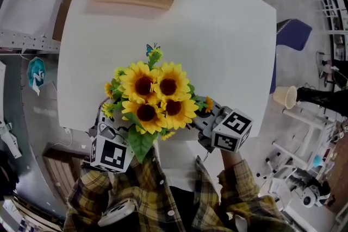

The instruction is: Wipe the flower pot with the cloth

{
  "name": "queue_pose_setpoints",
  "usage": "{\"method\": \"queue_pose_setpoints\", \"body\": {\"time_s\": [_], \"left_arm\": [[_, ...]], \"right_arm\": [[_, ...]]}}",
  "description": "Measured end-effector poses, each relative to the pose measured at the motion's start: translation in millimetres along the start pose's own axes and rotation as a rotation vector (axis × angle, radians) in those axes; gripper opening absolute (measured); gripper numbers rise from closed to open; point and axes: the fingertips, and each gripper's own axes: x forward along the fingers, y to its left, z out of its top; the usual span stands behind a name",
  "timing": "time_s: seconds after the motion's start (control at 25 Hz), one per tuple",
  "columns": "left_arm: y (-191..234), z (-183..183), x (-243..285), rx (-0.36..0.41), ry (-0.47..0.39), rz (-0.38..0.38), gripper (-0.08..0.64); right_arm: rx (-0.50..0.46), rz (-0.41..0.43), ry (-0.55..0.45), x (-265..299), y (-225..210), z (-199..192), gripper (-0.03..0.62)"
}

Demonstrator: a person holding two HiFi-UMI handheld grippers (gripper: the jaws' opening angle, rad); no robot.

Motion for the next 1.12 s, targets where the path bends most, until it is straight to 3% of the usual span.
{"method": "queue_pose_setpoints", "body": {"time_s": [0.4, 0.64, 1.12], "left_arm": [[19.2, -1.7, 11.0, 0.125, 0.039, -0.093, 0.351], [30.3, 17.2, 35.4, 0.16, 0.049, -0.12, 0.333], [29.0, 20.2, 35.3, 0.206, 0.05, -0.159, 0.333]], "right_arm": [[-0.067, 0.009, 0.088, 13.3, -21.0, 18.0, 0.028], [-0.192, 0.016, 0.16, 6.3, -50.4, 50.0, 0.028], [-0.241, 0.265, 0.325, 17.8, -59.5, 72.0, 0.028]]}}
